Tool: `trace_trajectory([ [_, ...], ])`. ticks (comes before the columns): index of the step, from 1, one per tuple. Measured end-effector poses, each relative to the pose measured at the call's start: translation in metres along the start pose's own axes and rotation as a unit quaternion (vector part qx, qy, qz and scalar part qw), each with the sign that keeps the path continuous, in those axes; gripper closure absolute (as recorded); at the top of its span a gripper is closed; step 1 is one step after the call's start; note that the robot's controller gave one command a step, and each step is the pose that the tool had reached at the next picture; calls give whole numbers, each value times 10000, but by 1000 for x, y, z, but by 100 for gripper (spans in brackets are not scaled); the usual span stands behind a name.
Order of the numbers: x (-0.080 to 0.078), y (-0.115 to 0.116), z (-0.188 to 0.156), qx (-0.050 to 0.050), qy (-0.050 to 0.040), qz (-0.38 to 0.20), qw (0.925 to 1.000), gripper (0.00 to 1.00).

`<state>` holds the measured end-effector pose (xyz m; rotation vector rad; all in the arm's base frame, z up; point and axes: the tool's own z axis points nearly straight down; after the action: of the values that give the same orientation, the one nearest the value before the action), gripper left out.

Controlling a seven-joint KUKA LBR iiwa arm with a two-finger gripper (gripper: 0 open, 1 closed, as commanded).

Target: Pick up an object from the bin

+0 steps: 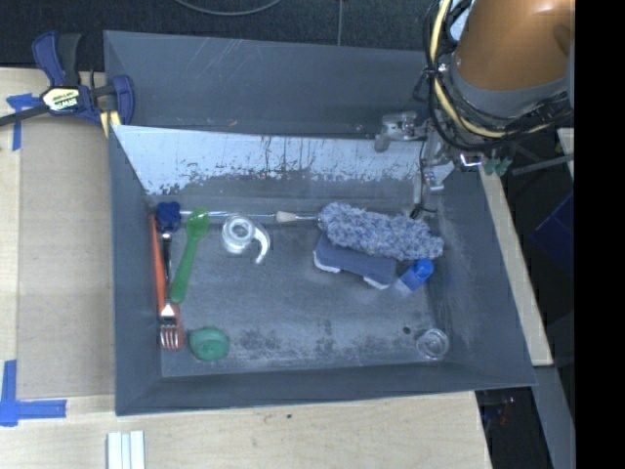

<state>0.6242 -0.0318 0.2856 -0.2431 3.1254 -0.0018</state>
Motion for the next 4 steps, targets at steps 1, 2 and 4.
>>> trace_trajectory([
  [1, 1, 12, 12, 17, -46, 123, 9999, 0],
  [2, 10, -4, 93, 28, -31, -1146, 9934, 0],
  [4, 6, 41, 85, 37, -98, -1287, 9916, 0],
])
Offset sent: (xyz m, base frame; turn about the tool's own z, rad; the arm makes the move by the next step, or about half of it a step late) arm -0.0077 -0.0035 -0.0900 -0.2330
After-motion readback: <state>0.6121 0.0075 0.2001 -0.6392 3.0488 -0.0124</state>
